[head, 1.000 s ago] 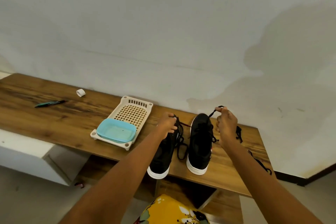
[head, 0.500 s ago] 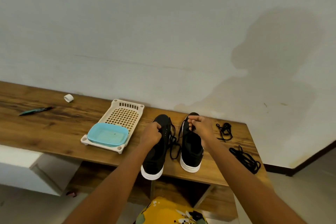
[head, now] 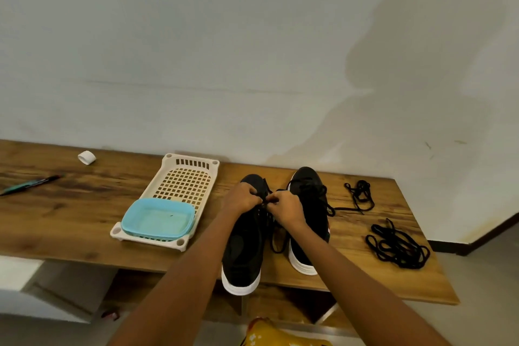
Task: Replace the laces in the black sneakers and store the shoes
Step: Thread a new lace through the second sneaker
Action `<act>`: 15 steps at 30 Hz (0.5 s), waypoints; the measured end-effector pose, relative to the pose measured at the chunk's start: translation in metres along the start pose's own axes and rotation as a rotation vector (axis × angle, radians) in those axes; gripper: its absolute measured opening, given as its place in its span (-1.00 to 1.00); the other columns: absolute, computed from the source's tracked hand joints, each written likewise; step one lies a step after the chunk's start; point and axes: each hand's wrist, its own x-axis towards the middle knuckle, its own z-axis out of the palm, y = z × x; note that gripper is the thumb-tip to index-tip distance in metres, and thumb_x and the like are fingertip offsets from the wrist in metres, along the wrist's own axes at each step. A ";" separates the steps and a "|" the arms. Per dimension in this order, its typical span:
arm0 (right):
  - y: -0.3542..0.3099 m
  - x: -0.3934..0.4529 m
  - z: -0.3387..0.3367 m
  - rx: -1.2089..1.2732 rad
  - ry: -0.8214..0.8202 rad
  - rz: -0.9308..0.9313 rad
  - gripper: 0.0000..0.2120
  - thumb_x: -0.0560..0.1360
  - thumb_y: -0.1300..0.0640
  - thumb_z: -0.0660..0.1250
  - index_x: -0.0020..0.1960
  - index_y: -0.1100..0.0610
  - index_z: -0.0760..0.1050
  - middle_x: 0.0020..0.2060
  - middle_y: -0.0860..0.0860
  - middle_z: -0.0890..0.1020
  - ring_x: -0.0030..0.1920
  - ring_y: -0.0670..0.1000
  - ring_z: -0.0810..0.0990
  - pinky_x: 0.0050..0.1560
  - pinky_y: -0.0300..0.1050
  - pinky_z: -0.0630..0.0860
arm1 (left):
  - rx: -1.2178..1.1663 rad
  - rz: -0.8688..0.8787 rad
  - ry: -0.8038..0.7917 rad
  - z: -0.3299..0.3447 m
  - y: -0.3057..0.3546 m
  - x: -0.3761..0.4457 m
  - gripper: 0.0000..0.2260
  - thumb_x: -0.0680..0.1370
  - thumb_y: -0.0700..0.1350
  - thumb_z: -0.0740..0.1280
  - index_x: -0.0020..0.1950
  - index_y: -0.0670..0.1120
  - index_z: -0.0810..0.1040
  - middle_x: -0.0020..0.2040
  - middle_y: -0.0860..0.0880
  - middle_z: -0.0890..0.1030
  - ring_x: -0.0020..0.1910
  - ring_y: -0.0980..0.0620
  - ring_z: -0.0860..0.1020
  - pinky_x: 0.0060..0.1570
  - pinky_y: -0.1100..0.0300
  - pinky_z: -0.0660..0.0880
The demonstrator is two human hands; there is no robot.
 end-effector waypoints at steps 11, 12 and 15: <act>-0.001 0.013 -0.016 -0.364 -0.044 0.050 -0.83 0.58 0.25 0.21 0.02 0.30 0.55 -0.05 0.16 0.62 -0.06 0.16 0.61 -0.25 -0.09 0.44 | -0.441 -0.182 -0.011 -0.002 -0.022 -0.023 -0.87 0.50 -0.21 0.35 -0.25 -0.11 0.56 -0.25 -0.04 0.55 -0.27 0.08 0.51 -0.20 0.23 0.46; -0.003 0.013 -0.017 -0.383 -0.039 0.029 -0.80 0.60 0.21 0.18 0.07 0.28 0.55 0.02 0.16 0.58 -0.01 0.16 0.59 -0.22 -0.08 0.44 | -0.509 -0.210 -0.005 -0.005 -0.024 -0.028 -0.90 0.50 -0.23 0.34 -0.22 -0.13 0.57 -0.24 -0.04 0.54 -0.28 0.09 0.48 -0.20 0.23 0.45; -0.004 0.011 -0.019 -0.405 0.028 -0.094 -0.70 0.62 0.09 0.13 0.17 0.23 0.52 0.19 0.13 0.42 0.22 0.12 0.40 0.00 -0.03 0.51 | -0.647 -0.281 -0.011 -0.010 -0.028 -0.040 -0.84 0.51 -0.25 0.32 0.07 -0.20 0.59 -0.13 -0.05 0.52 -0.31 0.10 0.37 -0.32 0.27 0.32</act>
